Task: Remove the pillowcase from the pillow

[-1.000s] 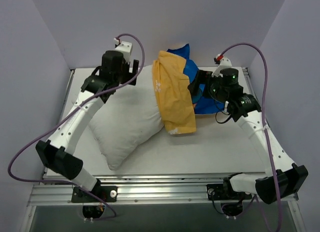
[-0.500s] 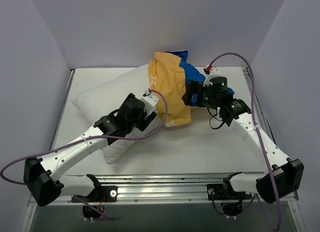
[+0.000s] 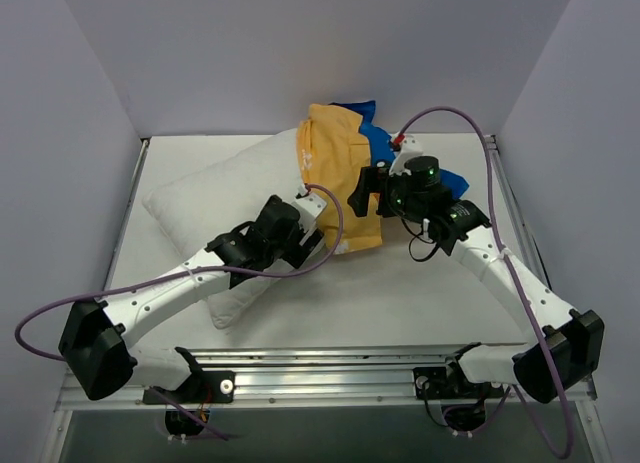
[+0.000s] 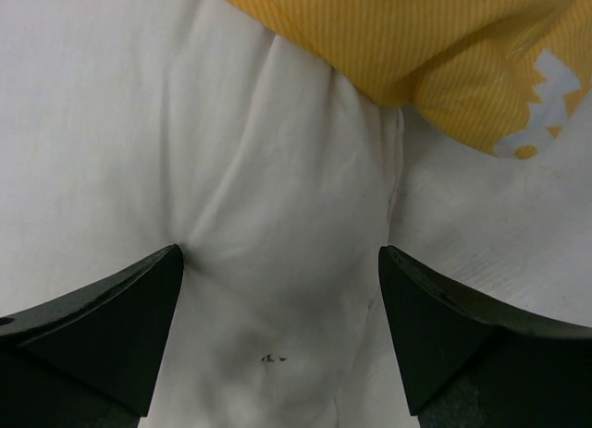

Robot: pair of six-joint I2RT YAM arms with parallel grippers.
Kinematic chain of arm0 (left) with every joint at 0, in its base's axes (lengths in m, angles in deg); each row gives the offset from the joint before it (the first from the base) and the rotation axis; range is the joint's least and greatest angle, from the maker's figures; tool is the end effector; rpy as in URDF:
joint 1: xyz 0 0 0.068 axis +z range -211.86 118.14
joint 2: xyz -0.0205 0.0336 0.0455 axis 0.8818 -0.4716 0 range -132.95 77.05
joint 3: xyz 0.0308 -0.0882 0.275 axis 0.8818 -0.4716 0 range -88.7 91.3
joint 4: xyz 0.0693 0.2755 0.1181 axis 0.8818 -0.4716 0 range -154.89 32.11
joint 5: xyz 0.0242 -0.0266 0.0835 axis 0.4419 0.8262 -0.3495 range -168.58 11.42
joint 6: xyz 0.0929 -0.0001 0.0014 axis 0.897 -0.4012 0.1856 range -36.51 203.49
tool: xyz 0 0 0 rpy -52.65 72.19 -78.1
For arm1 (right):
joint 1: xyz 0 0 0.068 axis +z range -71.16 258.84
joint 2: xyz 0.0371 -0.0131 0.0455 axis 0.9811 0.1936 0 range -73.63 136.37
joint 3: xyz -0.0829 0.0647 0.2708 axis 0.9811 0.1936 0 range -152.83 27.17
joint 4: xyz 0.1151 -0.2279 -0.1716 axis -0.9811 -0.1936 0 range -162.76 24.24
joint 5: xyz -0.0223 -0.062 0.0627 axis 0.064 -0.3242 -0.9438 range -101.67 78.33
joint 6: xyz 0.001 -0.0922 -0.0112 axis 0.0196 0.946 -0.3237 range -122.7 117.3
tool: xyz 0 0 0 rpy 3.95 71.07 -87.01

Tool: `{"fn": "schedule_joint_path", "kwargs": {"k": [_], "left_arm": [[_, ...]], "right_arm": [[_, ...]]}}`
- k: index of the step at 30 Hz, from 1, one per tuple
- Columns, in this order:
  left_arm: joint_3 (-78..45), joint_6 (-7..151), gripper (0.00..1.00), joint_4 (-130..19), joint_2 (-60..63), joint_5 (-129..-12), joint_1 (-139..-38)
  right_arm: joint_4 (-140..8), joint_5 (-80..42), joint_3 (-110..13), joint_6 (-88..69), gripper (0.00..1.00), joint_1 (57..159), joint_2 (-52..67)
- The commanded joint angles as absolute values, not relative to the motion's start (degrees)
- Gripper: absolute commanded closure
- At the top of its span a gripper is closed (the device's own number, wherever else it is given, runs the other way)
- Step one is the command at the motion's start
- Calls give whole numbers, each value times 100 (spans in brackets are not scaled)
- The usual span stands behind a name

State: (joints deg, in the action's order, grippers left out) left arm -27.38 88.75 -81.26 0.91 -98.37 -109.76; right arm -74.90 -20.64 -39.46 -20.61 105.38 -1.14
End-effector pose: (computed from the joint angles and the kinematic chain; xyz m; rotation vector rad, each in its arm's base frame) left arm 0.2703 -0.2567 0.2759 0.8116 2.0361 -0.0307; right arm 0.3384 0.1836 0.3718 -0.2545 1.8676 0.6827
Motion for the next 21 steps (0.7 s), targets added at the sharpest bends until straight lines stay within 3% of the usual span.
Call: {"fn": "schedule_joint_path", "kwargs": {"k": [1,4,6,7,9,10,14,21], "left_arm": [[-2999,8412,6,-7732,-196,-9825,-10959],[-3210,7692,6,-7574,-451,-10063,-10932],[-3367,7471,0,-7485,-574,-10169,-10923],[-3412,7296,19,-7415,-592,-10221,-10915],[-3561,7172,39,-7258,-575,-10231,-10915],[-3605,7084,58,-7222,-522,-10213,-10915],[-3781,6978,97,-7064,-241,-10169,-10906],[-3940,6873,98,-6984,366,-10002,-10888]], "right_arm": [[-7034,-1958,-3848,-2019,3,10740,159],[-6778,-1950,-3883,-2054,3,10933,431],[-6664,-1818,-3944,-2037,3,11100,590],[-6629,-1748,-3962,-2037,3,11153,739],[-6365,-1467,-3936,-2106,3,11232,924],[-6260,-1431,-3910,-2116,3,11250,977],[-5970,-1483,-3918,-2098,3,11416,1258],[-6136,-975,-4059,-1966,2,11953,1680]]}}
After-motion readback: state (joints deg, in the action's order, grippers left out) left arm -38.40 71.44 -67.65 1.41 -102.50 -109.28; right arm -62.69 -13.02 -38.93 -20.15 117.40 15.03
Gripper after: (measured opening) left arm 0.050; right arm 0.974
